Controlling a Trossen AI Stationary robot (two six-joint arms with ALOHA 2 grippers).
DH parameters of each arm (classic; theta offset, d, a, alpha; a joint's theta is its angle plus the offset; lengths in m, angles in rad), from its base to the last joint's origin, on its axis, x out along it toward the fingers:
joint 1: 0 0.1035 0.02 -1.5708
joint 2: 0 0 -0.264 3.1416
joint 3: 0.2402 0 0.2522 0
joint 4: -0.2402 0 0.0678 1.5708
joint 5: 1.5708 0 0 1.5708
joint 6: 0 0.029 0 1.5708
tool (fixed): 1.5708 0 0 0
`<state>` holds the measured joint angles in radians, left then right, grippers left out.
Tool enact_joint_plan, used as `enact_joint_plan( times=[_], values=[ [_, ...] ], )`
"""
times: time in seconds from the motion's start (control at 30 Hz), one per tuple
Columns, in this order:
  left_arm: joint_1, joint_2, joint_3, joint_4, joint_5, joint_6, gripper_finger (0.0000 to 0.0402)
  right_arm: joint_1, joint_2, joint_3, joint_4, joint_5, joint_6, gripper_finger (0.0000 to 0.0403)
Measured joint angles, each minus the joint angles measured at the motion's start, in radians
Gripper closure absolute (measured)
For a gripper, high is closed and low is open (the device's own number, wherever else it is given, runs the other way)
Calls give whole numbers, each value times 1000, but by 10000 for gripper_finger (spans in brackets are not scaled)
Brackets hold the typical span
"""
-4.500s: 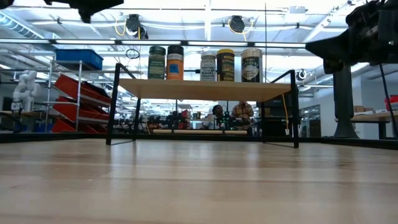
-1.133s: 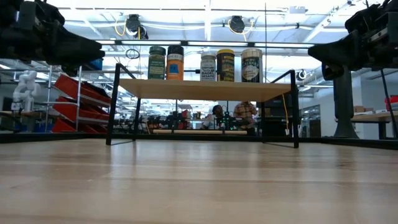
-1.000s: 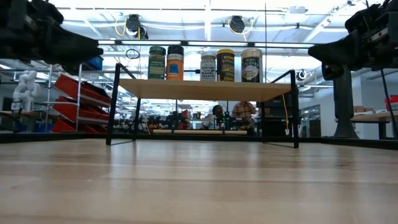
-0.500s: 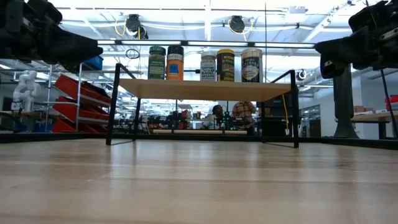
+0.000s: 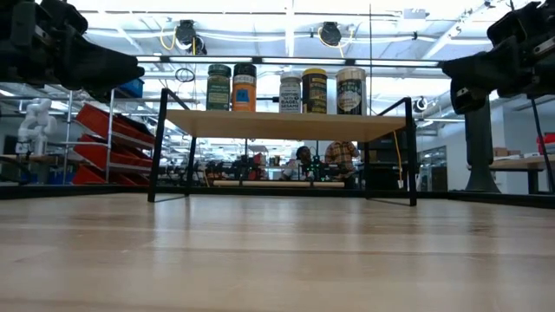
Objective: Shelf spices
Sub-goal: Return to Home Position
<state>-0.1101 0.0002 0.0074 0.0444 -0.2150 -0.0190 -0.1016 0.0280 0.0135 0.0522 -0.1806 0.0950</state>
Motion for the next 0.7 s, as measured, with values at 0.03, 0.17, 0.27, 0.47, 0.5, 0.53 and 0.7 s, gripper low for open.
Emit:
enact_joint_plan(
  times=[0.03,0.17,0.27,0.47,0.5,0.53,0.7],
  values=[
    [0,0,0,0,0,0,263,21,0,0,2,24,-5,403],
    [0,0,0,0,-2,0,263,112,0,0,3,125,-13,403],
    [0,0,0,0,-2,0,263,183,0,0,4,213,-30,403],
    [0,0,0,0,-4,3,263,292,0,0,-8,366,-76,403],
    [0,0,0,0,-9,3,263,301,0,0,-9,389,-88,403],
    [0,0,0,0,-13,3,263,305,0,0,-7,398,-98,403],
    [0,0,0,0,-19,2,267,307,0,0,-6,397,-106,403]
  ],
)
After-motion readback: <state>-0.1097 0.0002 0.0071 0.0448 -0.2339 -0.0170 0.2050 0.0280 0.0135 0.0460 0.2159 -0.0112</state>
